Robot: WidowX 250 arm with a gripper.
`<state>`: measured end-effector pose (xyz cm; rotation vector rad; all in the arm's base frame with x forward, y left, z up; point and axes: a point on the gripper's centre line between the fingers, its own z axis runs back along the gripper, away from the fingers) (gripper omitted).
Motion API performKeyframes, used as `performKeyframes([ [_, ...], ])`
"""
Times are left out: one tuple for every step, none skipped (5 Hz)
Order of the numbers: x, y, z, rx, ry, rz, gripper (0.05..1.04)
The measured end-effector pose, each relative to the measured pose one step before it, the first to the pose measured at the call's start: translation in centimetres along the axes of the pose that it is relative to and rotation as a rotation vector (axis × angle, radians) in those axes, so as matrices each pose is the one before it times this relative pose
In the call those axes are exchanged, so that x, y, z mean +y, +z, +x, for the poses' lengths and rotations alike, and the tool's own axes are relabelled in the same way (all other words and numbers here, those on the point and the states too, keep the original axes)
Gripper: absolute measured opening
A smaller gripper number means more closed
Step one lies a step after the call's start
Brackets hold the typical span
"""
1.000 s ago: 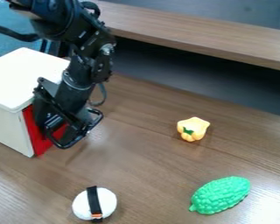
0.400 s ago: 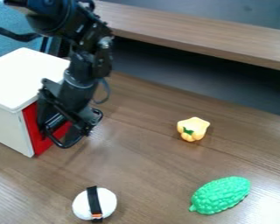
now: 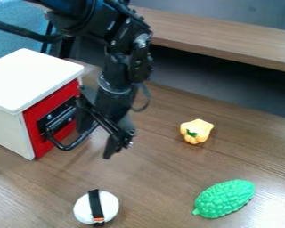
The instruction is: Close the drawer
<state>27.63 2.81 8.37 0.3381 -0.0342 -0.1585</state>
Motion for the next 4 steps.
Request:
performKeyframes([
  [-1.424, 1.44, 0.747, -0.0075, -0.0274, -0.1171, 0.999],
  [-0.769, 1.766, 0.491, 0.0142, -0.0036, -0.1633, 0.999],
  [-1.134, 0.681, 0.235, 0.0148, -0.0073, -0.0982, 0.999],
  [-0.46, 0.612, 0.057, 0.0112, 0.0068, -0.0016, 0.999],
])
